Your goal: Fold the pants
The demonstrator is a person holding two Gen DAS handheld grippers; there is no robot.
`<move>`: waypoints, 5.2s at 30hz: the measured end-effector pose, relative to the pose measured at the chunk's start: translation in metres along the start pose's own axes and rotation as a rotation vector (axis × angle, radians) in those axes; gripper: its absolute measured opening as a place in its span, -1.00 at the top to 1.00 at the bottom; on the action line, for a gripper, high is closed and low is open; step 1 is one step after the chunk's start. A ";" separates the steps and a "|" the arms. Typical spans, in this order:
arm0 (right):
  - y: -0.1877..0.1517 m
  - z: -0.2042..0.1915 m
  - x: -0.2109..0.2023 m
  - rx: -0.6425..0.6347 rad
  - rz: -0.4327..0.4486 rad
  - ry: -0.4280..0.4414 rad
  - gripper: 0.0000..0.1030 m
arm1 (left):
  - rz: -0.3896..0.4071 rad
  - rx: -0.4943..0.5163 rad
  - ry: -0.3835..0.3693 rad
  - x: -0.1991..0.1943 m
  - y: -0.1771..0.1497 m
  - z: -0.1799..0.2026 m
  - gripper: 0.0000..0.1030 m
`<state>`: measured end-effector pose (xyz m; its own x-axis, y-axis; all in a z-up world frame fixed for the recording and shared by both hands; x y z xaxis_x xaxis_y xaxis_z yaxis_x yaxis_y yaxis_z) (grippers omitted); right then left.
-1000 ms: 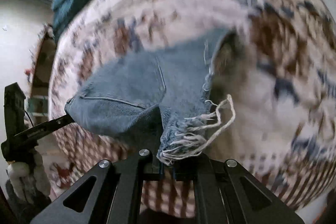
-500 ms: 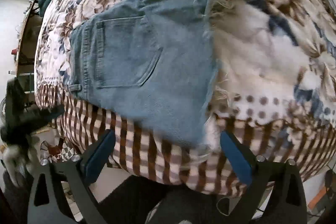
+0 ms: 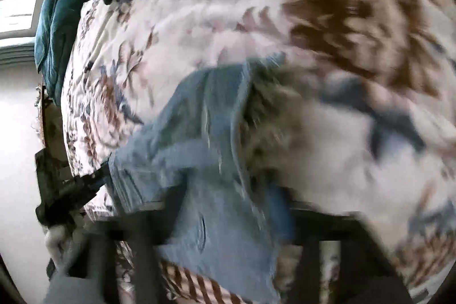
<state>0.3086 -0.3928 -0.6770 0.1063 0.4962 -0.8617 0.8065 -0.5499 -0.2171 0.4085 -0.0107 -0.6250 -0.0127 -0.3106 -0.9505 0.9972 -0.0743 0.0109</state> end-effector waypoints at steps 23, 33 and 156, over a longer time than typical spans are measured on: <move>-0.089 0.035 0.042 0.078 -0.194 0.047 0.56 | -0.108 0.032 0.004 0.017 -0.088 0.001 0.39; -0.105 0.036 0.039 -0.039 -0.235 -0.048 0.62 | -0.143 0.110 0.056 0.009 -0.072 0.011 0.36; 0.077 -0.381 -0.301 -0.338 0.693 -0.435 -0.90 | 0.523 0.392 0.282 -0.312 0.216 0.207 -0.86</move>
<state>0.5605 -0.3287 -0.2602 0.4598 -0.2120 -0.8624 0.7792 -0.3696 0.5063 0.6127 -0.1265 -0.2616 0.5328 -0.1454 -0.8336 0.7665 -0.3346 0.5482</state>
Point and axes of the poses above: each gripper's, at about its wrist camera, not at the fingertips, and x roughly the way its jaws point, z to its right, y to its top, the point moved 2 cm from there along x, roughly the way its jaws point, and after that the axes turned 10 degrees about x, right-handed, at the moved point
